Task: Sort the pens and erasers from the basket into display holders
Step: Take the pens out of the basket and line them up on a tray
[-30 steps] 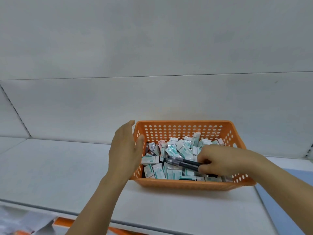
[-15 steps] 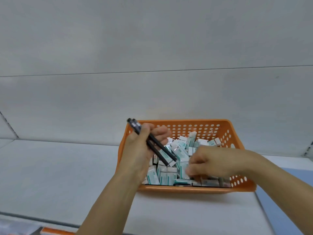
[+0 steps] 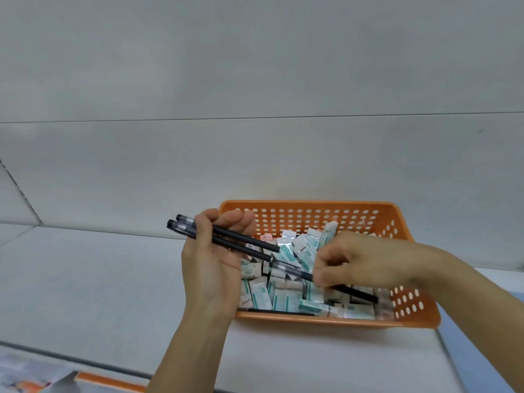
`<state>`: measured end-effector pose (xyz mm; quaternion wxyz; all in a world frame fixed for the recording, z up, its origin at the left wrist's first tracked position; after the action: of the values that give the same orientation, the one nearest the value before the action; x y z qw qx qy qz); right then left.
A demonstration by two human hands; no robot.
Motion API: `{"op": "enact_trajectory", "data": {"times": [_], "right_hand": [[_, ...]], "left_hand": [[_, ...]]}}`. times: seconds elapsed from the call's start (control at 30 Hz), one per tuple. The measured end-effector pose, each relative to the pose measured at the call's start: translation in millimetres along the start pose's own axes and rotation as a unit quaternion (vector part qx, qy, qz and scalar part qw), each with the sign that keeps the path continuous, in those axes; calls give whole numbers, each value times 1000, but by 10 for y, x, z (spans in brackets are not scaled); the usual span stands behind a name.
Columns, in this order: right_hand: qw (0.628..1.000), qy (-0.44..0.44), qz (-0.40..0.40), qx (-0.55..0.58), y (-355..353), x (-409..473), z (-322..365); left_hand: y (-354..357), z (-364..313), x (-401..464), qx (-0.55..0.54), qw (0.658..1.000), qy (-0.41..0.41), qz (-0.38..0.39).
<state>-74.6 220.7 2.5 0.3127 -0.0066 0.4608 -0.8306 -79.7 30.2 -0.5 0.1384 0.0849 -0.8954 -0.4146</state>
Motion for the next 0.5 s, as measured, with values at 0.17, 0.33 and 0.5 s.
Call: {"op": "enact_trajectory", "data": {"times": [0.17, 0.33, 0.5], "right_hand": [[997, -39, 7, -62, 378, 438, 271], [990, -3, 93, -110, 547, 577, 305], [983, 18, 115, -138, 517, 514, 344]], "left_hand": [[-35, -45, -17, -21, 999, 24, -5], [-22, -51, -35, 0, 1000, 31, -1], [-11, -57, -26, -9, 1000, 24, -3]]}}
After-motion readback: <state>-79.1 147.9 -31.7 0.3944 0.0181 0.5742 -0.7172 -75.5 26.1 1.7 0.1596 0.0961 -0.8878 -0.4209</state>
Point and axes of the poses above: each hand's wrist, its own x-axis towards the middle knuckle, its own y-axis out of the palm, z = x × y, the point moved 7 cm from there along x, towards the middle knuckle, and after that the axes turned 1 degree about z, right-handed, at the moved point
